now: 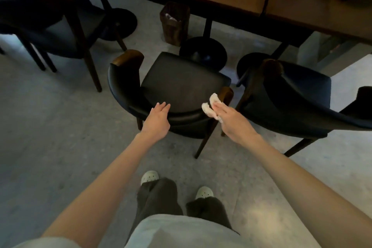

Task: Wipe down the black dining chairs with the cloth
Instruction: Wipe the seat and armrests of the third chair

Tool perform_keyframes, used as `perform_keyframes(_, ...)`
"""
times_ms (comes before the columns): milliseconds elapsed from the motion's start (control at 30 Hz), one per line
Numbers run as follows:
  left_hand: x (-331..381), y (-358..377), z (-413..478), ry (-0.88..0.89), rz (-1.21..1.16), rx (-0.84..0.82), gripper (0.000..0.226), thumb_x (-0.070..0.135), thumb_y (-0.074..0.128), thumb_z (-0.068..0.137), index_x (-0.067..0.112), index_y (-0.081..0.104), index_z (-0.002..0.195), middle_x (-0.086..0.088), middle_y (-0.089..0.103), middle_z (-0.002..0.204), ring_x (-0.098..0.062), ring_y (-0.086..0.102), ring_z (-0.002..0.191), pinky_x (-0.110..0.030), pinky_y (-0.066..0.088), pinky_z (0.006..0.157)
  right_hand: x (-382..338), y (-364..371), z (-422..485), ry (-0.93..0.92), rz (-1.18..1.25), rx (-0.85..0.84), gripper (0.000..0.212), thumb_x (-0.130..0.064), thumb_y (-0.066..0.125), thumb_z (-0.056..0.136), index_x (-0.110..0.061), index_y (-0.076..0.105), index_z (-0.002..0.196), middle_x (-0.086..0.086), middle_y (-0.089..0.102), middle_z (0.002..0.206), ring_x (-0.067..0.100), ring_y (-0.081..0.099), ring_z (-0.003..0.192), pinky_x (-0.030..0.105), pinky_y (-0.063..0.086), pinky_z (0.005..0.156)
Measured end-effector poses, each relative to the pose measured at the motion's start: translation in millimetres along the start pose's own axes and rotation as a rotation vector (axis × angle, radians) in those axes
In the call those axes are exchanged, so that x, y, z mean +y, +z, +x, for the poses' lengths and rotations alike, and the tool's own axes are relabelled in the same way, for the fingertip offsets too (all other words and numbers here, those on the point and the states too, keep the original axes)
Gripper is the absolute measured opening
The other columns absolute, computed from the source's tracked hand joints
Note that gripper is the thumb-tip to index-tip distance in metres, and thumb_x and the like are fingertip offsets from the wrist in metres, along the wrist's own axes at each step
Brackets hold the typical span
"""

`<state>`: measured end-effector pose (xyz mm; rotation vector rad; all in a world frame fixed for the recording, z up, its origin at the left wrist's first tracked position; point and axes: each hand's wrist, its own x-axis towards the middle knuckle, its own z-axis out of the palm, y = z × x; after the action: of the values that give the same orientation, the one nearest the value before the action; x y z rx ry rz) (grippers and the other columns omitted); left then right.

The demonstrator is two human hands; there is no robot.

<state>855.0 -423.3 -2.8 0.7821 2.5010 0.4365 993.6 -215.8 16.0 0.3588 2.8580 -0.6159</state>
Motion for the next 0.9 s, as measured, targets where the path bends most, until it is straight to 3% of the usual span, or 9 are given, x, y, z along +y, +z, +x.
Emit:
perform_keyframes(133, -5, -4, -9, -0.098, -0.013, 0.089, 0.062, -0.003, 0.041, 0.094, 0.007, 0.021, 0.152, -0.011, 0.018, 0.159, -0.029, 0.009, 0.148, -0.037, 0.009, 0.12, -31, -3, 25, -0.159, 0.094, 0.137, 0.054, -0.003, 0.042, 0.096, -0.011, 0.033, 0.149, 0.004, 0.032, 0.156, 0.025, 0.034, 0.14, 0.037, 0.027, 0.116)
perform_keyframes(267, -25, -10, -14, -0.16, -0.068, 0.128, 0.063, -0.005, 0.046, 0.091, 0.007, 0.026, 0.15, -0.012, 0.027, 0.156, -0.028, 0.02, 0.146, -0.037, 0.022, 0.117, -86, 34, 62, -0.299, -0.034, -0.005, 0.06, -0.011, 0.047, 0.094, -0.015, 0.028, 0.151, 0.008, 0.033, 0.154, 0.032, 0.037, 0.134, 0.044, 0.023, 0.114)
perform_keyframes(367, -33, -13, -17, -0.185, -0.13, 0.131, 0.061, -0.006, 0.042, 0.092, 0.009, 0.028, 0.15, -0.012, 0.03, 0.154, -0.027, 0.028, 0.143, -0.04, 0.028, 0.115, -105, 72, 74, -0.285, -0.104, -0.103, 0.069, -0.01, 0.051, 0.091, -0.022, 0.023, 0.152, 0.008, 0.034, 0.15, 0.037, 0.038, 0.13, 0.05, 0.025, 0.111)
perform_keyframes(500, -36, -9, -9, -0.147, -0.11, 0.135, 0.059, -0.003, 0.042, 0.095, 0.008, 0.027, 0.15, -0.011, 0.027, 0.156, -0.026, 0.021, 0.146, -0.036, 0.024, 0.117, -81, 80, 74, -0.46, -0.087, -0.06, 0.065, 0.002, 0.059, 0.08, -0.008, 0.044, 0.142, 0.02, 0.05, 0.137, 0.044, 0.058, 0.101, 0.052, 0.047, 0.087)
perform_keyframes(567, -33, -5, 1, -0.134, -0.083, 0.135, 0.058, -0.003, 0.041, 0.095, 0.009, 0.026, 0.151, -0.01, 0.026, 0.156, -0.025, 0.017, 0.147, -0.036, 0.02, 0.118, -54, 76, 72, -0.57, -0.077, -0.046, 0.066, 0.012, 0.059, 0.072, -0.003, 0.049, 0.137, 0.022, 0.054, 0.134, 0.043, 0.061, 0.099, 0.053, 0.051, 0.087)
perform_keyframes(667, -20, 1, 17, -0.125, -0.066, 0.127, 0.058, -0.002, 0.039, 0.096, 0.011, 0.026, 0.151, -0.009, 0.026, 0.157, -0.025, 0.016, 0.147, -0.036, 0.016, 0.12, -13, 62, 62, -0.641, -0.069, 0.026, 0.059, 0.015, 0.044, 0.076, -0.002, 0.056, 0.131, 0.019, 0.059, 0.13, 0.039, 0.062, 0.108, 0.053, 0.048, 0.098)
perform_keyframes(767, -4, 10, 30, -0.093, -0.05, 0.055, 0.057, 0.002, 0.039, 0.097, 0.014, 0.026, 0.151, -0.009, 0.027, 0.156, -0.026, 0.019, 0.146, -0.037, 0.017, 0.12, 25, 45, 54, -0.594, -0.066, 0.046, 0.069, 0.023, 0.061, 0.068, -0.004, 0.057, 0.132, 0.014, 0.058, 0.134, 0.032, 0.058, 0.12, 0.04, 0.042, 0.104)
perform_keyframes(900, 17, 21, 42, -0.045, -0.021, -0.08, 0.046, 0.019, 0.038, 0.102, 0.025, 0.036, 0.147, -0.004, 0.044, 0.147, -0.023, 0.041, 0.134, -0.043, 0.025, 0.116, 58, 21, 50, -0.352, -0.019, 0.016, 0.068, 0.017, 0.06, 0.073, -0.012, 0.056, 0.135, 0.008, 0.056, 0.138, 0.028, 0.056, 0.124, 0.043, 0.049, 0.101)
